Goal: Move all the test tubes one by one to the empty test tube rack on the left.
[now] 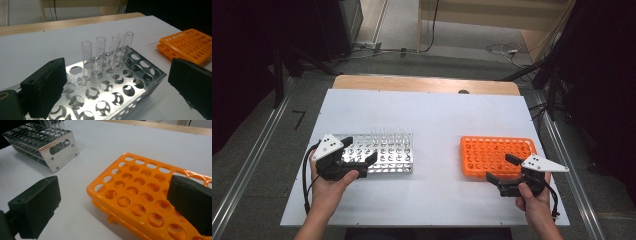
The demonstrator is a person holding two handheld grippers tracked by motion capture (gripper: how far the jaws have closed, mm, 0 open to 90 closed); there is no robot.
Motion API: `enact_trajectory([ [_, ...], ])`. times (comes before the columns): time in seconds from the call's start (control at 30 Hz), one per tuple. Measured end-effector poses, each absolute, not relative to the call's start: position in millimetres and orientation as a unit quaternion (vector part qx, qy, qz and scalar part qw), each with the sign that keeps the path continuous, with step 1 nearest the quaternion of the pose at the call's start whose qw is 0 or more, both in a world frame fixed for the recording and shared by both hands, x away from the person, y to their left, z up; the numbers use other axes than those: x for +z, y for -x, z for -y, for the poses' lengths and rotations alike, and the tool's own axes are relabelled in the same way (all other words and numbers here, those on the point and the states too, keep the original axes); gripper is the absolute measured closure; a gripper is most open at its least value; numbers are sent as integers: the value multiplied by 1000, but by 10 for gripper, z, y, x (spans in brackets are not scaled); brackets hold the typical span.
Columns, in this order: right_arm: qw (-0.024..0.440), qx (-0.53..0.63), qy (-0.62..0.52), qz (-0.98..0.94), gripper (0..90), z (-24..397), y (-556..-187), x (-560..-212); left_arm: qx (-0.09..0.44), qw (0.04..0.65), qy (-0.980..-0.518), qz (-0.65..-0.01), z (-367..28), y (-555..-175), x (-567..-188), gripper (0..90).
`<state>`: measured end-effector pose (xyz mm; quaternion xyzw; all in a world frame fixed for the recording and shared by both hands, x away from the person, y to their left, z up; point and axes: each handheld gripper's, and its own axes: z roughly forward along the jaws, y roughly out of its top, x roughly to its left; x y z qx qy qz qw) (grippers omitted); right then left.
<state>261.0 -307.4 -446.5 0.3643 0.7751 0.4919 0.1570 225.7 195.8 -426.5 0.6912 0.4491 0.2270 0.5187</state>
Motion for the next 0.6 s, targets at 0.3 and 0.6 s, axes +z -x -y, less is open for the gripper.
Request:
enact_trajectory([
  [0.3,167,485,-368,-775,0,3124,-2625,-4477,227,546,-682,-430,-2001,-1987,-4287,0],
  [0.6,180,483,-375,-770,0,3267,-2634,-4484,231,556,-683,-414,-2129,-1771,-4380,0],
])
